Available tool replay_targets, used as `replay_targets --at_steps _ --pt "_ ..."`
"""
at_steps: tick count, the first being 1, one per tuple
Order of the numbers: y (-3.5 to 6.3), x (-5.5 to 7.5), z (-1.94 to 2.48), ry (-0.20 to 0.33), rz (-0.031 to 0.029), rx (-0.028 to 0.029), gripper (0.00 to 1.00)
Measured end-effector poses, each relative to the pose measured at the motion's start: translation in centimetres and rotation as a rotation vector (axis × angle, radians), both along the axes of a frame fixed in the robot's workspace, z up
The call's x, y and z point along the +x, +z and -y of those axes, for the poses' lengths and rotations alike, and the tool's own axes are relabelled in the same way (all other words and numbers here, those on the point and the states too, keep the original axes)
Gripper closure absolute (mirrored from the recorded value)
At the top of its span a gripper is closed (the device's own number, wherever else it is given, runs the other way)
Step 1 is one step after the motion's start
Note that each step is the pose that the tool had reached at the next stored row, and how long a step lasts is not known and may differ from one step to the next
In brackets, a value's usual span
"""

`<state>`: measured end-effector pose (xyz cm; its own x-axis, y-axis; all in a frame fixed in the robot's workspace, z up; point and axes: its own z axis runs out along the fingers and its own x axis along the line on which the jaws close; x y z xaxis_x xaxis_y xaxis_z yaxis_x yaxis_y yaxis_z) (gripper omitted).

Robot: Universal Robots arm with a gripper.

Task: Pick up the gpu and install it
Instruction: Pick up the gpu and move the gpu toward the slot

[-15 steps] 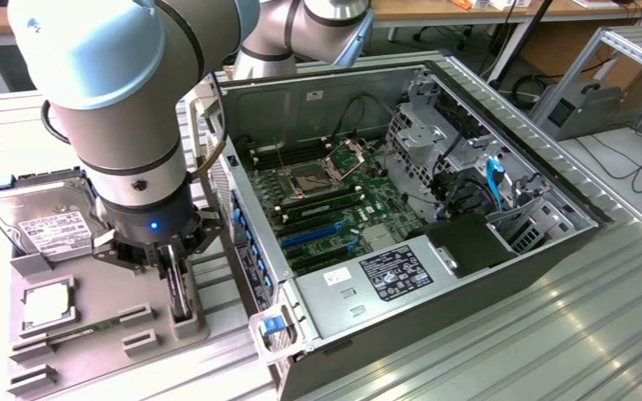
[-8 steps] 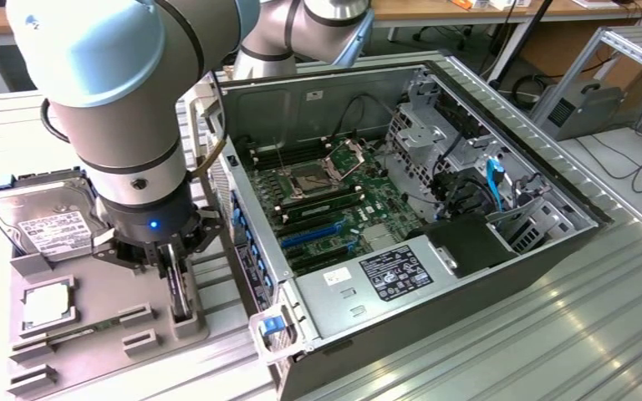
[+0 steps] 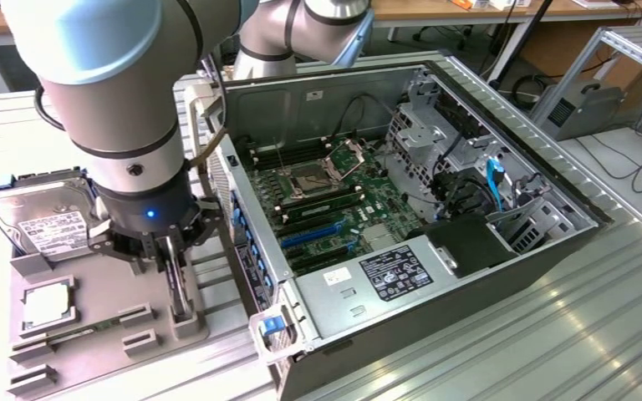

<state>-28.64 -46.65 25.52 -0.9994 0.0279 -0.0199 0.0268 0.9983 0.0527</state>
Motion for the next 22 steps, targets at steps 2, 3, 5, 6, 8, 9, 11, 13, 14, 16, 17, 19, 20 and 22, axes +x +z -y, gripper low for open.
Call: replay_targets --at_steps 2,3,5,6,8,9,11,13,14,16,17,19,20,22 --pt "0.51 0.0 0.0 0.0 -0.0001 0.0 0.73" --pt "0.78 0.0 0.0 0.0 0.0 0.0 0.73" --pt "1.85 0.0 0.0 0.0 0.0 0.0 0.73" --pt "2.49 0.0 0.0 0.0 0.0 0.0001 0.73" --pt "4.23 0.0 0.0 0.0 0.0 0.0 0.73" --pt "4.72 0.1 0.0 0.0 0.0 0.0 0.73" --pt "5.66 0.1 0.0 0.0 -0.0001 0.0 0.73" --pt "6.74 0.1 0.0 0.0 0.0 0.0 0.73" --pt "7.13 0.1 0.0 0.0 0.0 0.0 0.73" --pt "7.98 0.1 0.0 0.0 -0.0001 0.0 0.73" --pt "8.41 0.1 0.0 0.0 -0.0001 -0.0001 0.73" --pt "9.38 0.1 0.0 0.0 0.0 0.0 0.73" --pt "9.95 0.1 0.0 0.0 0.0 0.0001 0.73" --pt "10.97 0.1 0.0 0.0 0.0 0.0 0.73"
